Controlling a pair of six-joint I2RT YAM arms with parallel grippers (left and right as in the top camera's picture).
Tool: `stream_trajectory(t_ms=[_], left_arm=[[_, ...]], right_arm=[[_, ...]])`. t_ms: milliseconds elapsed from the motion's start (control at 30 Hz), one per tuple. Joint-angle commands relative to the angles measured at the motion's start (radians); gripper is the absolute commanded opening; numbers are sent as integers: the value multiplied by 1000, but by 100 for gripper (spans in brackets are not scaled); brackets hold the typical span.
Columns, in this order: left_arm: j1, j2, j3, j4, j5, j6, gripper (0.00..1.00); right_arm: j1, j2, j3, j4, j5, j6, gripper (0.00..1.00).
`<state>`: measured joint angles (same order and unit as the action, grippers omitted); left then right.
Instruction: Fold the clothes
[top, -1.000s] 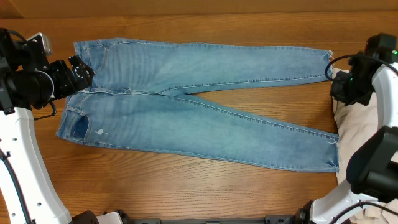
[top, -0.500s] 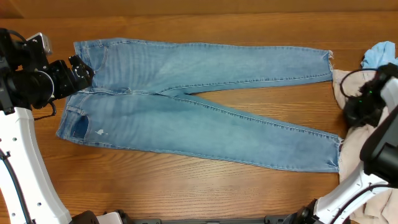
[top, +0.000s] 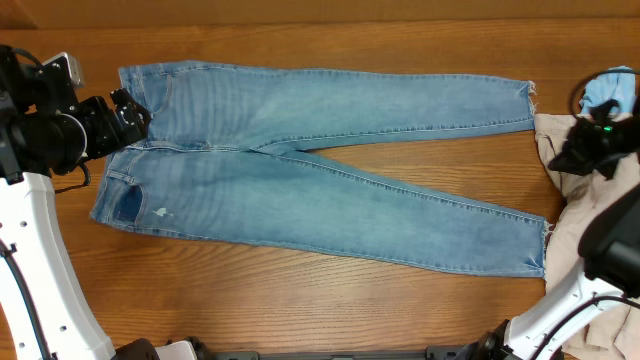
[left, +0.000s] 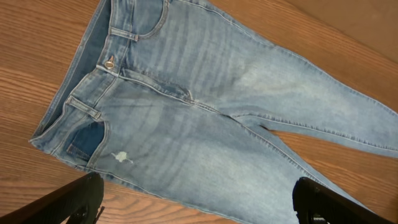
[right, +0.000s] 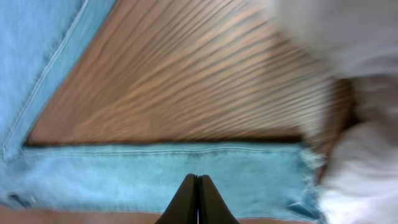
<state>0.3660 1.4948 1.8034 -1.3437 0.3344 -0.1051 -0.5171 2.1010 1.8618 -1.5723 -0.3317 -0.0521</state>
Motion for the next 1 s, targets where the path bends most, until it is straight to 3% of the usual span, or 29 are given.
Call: stream_trajectory(t_ms=[0,167,500,733,967], left_arm=[[0,3,11,2,13,0,100],[0,3,11,2,13,0,100],[0,3,11,2,13,0,100],[0,3,11,2,13,0,100],[0,3,11,2,13,0,100]], right_arm=[[142,-12,-75,-9,72,42,4],[288,-12,-285,103,142,167,4],[315,-12,-612,492,157,229,4],[321,-12,-631,807,212,205,4],[341,-12,-631,988,314,148,4]])
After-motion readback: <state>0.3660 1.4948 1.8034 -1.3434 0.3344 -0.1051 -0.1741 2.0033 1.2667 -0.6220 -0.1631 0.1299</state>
